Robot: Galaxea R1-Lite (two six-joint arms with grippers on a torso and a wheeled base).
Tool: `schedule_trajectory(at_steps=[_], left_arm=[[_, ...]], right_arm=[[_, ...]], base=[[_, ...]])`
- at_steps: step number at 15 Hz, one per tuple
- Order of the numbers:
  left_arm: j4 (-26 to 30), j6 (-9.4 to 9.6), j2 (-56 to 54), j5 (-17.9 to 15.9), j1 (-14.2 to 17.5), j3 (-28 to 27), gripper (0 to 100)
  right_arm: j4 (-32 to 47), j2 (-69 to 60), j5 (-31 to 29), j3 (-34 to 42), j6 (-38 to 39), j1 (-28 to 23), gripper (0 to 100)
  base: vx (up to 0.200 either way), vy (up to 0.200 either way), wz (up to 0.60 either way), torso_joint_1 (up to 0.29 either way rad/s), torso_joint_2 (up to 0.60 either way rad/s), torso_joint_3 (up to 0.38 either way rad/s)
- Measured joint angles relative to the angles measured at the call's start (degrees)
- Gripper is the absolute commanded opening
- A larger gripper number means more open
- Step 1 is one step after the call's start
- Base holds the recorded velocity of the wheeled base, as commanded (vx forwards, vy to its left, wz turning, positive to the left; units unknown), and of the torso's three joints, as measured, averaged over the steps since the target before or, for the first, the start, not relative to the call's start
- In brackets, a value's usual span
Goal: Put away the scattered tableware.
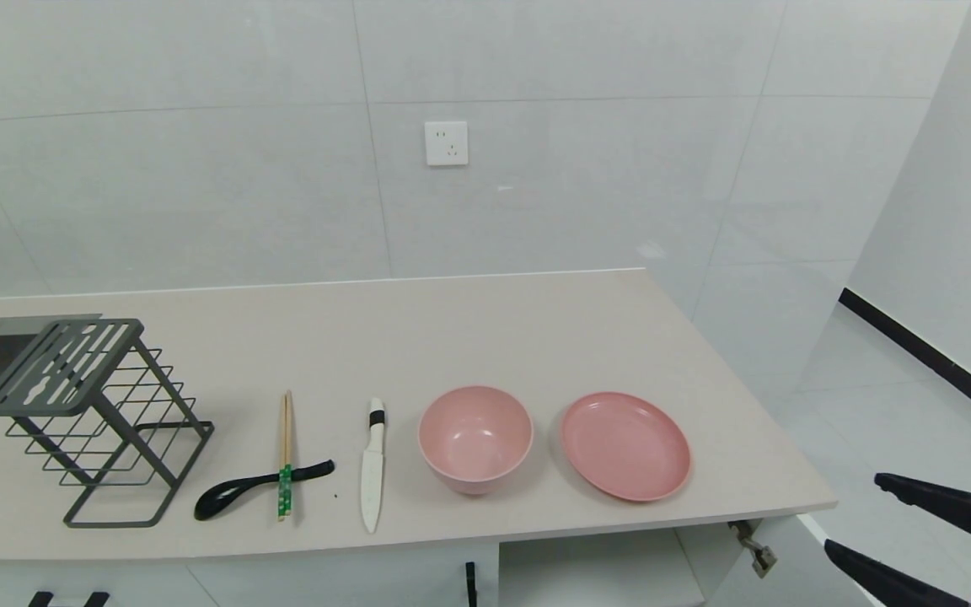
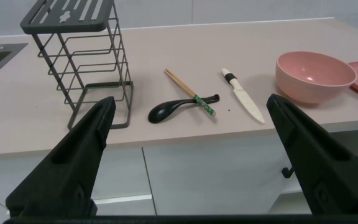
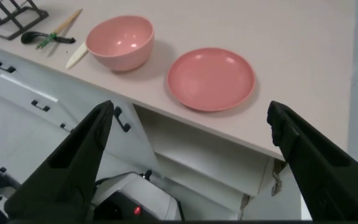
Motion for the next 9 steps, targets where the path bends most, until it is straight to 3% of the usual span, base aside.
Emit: schedule_trajectory(at_steps=[5, 9], left_arm=[[0.0, -0.02, 0.0, 0.0, 0.0, 0.0, 100], [0.0, 0.0, 0.0, 0.0, 0.0, 0.0, 100]], right_arm=[[-1.6, 8.7, 0.0, 0.4, -0.3, 1.6, 100], [-9.1, 15.8, 0.0, 0.5, -0.3, 2.6, 100]], base=[[0.0, 0.0, 0.0, 0.0, 0.0, 0.0], [0.0, 0.0, 0.0, 0.0, 0.0, 0.0]])
